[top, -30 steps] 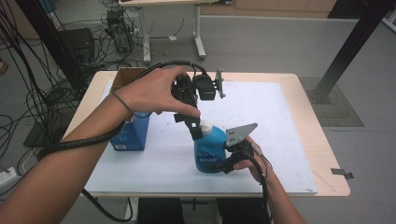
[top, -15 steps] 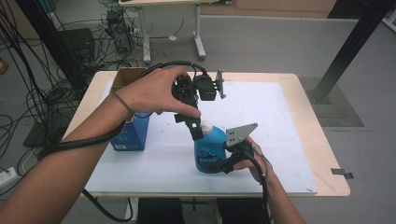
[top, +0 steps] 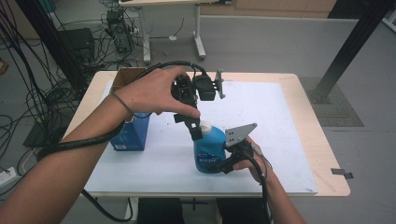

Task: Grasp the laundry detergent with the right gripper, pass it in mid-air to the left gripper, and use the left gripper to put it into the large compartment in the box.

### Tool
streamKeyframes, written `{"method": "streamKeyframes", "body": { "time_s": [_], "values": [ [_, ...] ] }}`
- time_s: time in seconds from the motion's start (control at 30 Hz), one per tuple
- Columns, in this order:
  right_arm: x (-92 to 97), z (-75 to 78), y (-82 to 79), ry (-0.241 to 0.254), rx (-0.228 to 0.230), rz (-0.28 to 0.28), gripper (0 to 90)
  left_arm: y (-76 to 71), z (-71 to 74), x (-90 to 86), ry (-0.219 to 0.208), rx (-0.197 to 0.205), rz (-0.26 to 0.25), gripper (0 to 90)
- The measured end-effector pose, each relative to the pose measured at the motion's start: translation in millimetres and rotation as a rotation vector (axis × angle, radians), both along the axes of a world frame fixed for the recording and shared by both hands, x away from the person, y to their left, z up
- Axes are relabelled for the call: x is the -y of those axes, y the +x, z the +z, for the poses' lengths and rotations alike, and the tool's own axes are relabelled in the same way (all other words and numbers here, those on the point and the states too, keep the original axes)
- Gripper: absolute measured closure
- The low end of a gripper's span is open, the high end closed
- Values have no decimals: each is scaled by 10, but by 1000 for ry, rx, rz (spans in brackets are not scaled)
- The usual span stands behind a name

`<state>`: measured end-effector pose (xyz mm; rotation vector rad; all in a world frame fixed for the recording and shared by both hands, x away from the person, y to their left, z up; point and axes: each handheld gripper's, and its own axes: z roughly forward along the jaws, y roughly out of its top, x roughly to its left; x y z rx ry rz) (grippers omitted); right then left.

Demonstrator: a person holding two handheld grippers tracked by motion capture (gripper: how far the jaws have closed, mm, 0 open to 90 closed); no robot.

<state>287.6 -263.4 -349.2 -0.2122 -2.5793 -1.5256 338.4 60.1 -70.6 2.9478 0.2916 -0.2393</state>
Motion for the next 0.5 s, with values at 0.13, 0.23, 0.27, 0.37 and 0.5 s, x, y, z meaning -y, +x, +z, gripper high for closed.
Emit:
{"method": "streamKeyframes", "body": {
  "time_s": [0.13, 0.23, 0.27, 0.37, 0.5],
  "values": [
    [-4, 1, 2, -2, 0, 1, 405, 0, -9, 6, 3, -1, -3, 95],
    [-13, 2, -4, -1, 1, 2, 406, -6, -8, 1, 1, -1, -3, 95],
    [-15, 1, -5, -1, 1, 2, 405, -10, -5, 1, 2, 1, -2, 95],
    [-20, 4, -6, -2, 0, 3, 405, -12, 2, -4, 1, 2, -2, 95],
    [-20, 2, -5, -2, 0, 1, 405, -13, 7, -1, 5, 2, -5, 95]
  ]
}}
